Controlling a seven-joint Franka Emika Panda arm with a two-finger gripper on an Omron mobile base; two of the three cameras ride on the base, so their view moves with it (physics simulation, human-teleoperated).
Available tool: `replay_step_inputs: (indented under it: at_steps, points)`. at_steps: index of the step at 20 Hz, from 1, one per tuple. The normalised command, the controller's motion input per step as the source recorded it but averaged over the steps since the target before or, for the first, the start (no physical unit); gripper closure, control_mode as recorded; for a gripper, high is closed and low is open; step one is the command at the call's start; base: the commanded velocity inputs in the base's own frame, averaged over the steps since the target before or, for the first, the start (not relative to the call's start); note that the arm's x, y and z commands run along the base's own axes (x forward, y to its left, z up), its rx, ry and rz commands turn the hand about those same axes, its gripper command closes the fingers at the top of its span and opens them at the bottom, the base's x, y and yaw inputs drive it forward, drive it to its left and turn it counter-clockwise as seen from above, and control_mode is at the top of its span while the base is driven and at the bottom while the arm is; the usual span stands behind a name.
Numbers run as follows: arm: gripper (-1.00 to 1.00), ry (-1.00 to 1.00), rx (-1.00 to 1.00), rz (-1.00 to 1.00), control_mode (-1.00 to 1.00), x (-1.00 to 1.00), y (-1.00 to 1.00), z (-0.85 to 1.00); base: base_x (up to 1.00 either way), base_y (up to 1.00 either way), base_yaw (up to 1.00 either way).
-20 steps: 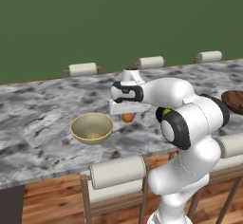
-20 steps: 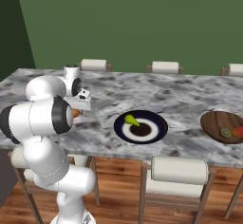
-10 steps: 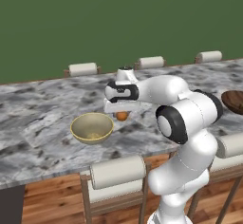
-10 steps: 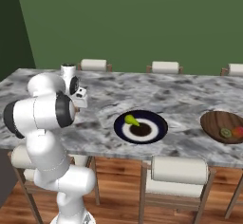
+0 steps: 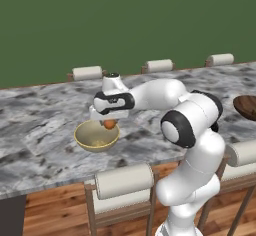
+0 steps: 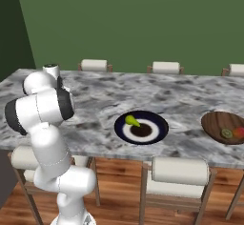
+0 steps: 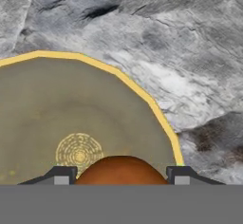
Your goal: Take the fruits from the plate on the dining counter and place two fruits in each bowl.
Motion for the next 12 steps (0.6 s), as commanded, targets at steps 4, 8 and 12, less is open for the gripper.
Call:
replay_step_inputs:
  at_steps: [4,8,12]
  points:
    - [1.0,0.0,-0.07,0.0,-1.0,0.08,0.58,-0.16,0.0,0.0,0.0]
    - [1.0,0.0,-0.07,0.0,-1.0,0.31,0.29,-0.25,0.0,0.0,0.0]
    - [1.0,0.03,-0.05,0.0,-1.0,0.11,0.28,-0.22,0.0,0.0,0.0]
